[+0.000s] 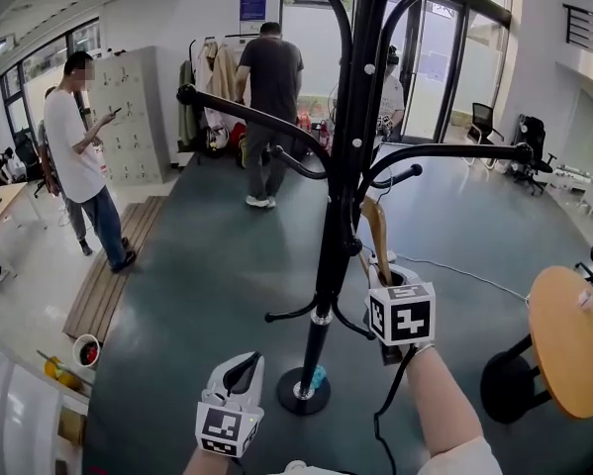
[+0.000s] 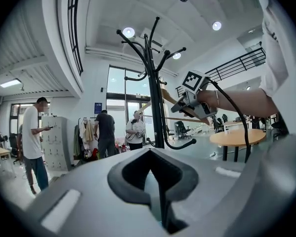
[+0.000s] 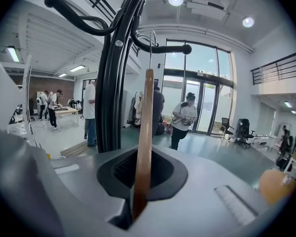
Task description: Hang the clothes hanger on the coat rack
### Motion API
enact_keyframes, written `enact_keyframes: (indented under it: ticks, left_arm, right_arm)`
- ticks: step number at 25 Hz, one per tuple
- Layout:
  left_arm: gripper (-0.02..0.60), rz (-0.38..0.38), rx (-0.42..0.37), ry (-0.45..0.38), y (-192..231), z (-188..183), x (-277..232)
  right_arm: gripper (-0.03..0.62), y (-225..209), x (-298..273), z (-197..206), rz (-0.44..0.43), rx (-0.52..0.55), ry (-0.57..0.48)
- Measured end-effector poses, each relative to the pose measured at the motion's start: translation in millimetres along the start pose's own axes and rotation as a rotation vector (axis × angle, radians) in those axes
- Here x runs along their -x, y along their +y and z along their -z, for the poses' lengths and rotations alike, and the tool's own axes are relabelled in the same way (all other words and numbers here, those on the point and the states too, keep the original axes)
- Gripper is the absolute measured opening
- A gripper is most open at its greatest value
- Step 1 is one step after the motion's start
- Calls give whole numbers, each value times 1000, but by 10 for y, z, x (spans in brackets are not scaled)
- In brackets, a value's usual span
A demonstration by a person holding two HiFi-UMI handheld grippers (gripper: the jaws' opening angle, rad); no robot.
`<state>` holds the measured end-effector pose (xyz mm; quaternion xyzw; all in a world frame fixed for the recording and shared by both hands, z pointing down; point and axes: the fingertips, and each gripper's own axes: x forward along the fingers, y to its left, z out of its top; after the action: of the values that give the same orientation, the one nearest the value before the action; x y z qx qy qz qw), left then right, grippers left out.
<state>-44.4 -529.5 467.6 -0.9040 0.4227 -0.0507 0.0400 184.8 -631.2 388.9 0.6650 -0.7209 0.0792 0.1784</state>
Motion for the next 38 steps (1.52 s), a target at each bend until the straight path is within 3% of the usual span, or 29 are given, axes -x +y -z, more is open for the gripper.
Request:
enact_keyframes:
  ticks: [8,17,19,21,22,25,31,33,38]
  left_arm:
    - [0,-27,26,23,35,132,124]
    - [0,-58,37,31,-12,115,245]
    - [0,-61,35,30,-35,103,262]
    - [0,-65,30,25,-70,68,278]
    - [0,-66,28,24,-98,50,289]
    - [0,-59,19,21,-231,-16,333]
    - [0,-54,7,0,-610,-204,465]
    - [0,-60,6,-10,-765,-261,531]
    - [0,-81,19,-53,-1096,-427,772]
  right_arm:
    - [29,53,-105,152,-19,-37,45]
    - [38,15,-44,200,-16,-89,-32]
    - [93,13,26,111,-16,-88,-113]
    - [253,24,124,34,-21,-70,-181]
    - [300,27,187,11,-28,-69,-204]
    - [342,0,451,-25,-52,-111,-259]
    - [333,-73,1258,-38,-100,-165,-404]
    - [297,-110,1536,61,-104,-154,-426]
    - [131,-146,2048,552,-73,-67,-375]
